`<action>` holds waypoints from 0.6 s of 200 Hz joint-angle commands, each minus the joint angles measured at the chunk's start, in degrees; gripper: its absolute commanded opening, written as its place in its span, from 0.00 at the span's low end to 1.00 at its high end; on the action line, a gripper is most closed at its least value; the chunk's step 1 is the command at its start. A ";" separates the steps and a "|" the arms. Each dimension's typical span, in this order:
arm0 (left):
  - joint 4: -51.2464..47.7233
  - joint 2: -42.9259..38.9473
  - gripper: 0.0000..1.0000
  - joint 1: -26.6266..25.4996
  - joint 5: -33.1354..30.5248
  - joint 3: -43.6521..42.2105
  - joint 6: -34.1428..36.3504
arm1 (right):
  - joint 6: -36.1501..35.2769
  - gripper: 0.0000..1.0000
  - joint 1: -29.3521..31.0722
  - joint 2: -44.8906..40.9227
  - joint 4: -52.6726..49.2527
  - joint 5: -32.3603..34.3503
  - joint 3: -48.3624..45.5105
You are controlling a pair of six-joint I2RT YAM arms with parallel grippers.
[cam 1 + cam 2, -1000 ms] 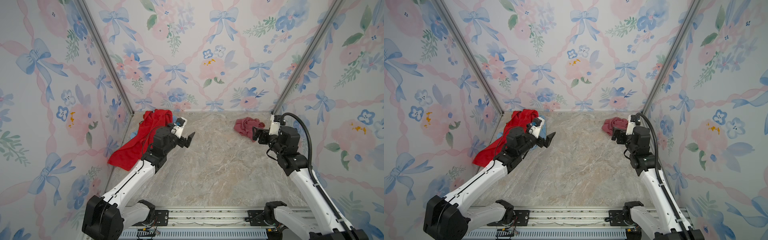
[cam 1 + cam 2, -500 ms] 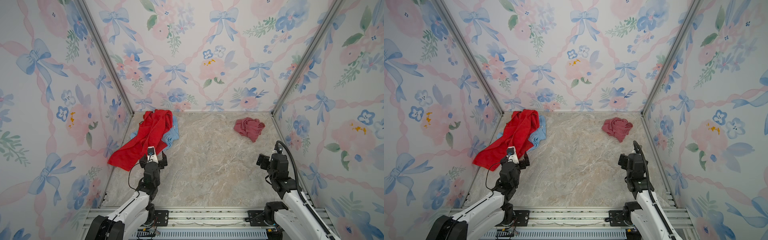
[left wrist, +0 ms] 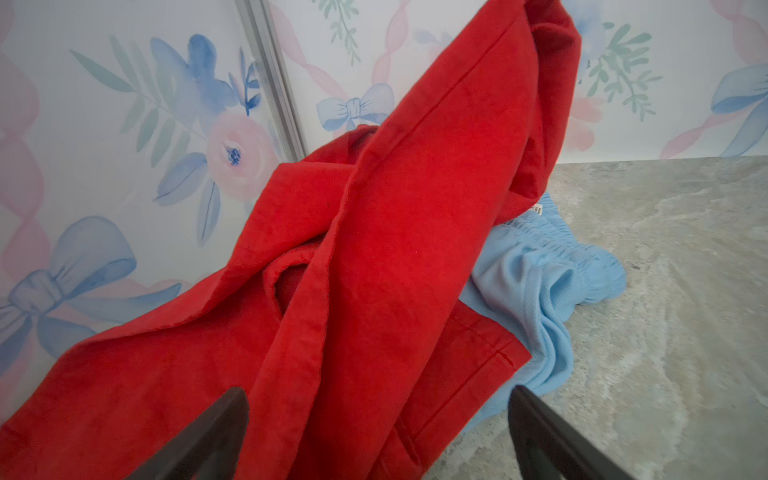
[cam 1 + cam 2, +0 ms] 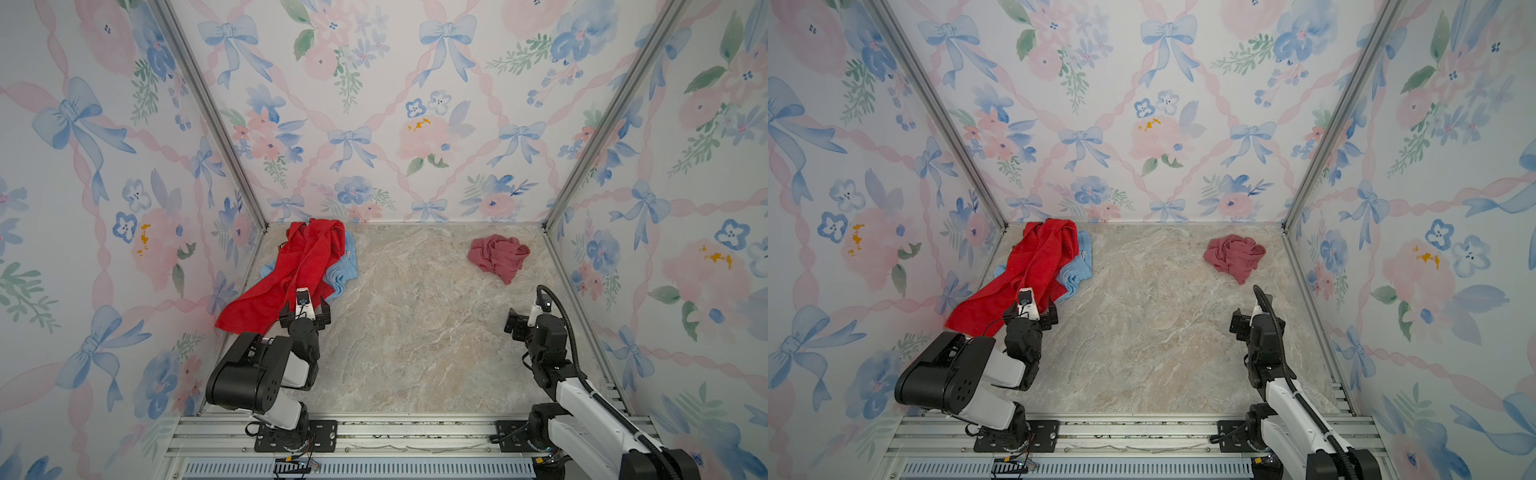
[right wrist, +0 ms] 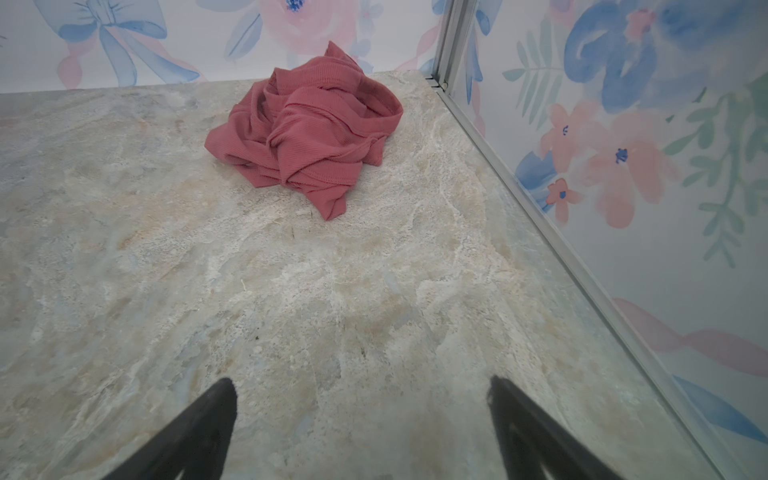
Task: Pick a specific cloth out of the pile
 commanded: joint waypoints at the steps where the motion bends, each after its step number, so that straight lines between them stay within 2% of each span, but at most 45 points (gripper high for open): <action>1: 4.73 -0.28 0.98 -1.25 3.88 -0.02 1.26 | -1.37 0.97 -0.54 4.76 13.07 -2.24 -0.84; 22: 2.09 0.84 0.98 -0.92 4.29 2.52 1.79 | -2.09 0.97 -0.51 11.38 20.97 -4.04 -0.12; 40: -4.14 -0.26 0.98 -0.51 0.74 4.79 -0.71 | -2.64 0.97 -0.89 16.79 28.66 -4.21 -0.10; 70: -3.54 0.16 0.98 -0.34 1.11 4.96 -0.52 | -4.66 0.97 -0.82 23.99 35.43 -9.90 1.71; 94: -3.65 0.17 0.98 -0.25 1.23 5.05 -0.52 | -7.34 0.97 1.97 31.86 45.04 -6.39 0.55; 110: -3.80 0.14 0.98 -0.16 1.45 5.03 -0.50 | -7.78 0.97 3.50 41.13 53.60 0.95 2.77; 114: -3.76 0.18 0.98 -0.13 1.47 5.11 -0.51 | -8.11 0.97 4.73 40.28 51.34 4.47 3.94; 120: -3.91 0.19 0.98 -0.14 1.50 5.13 -0.51 | -7.67 0.97 5.71 37.34 40.91 6.64 6.43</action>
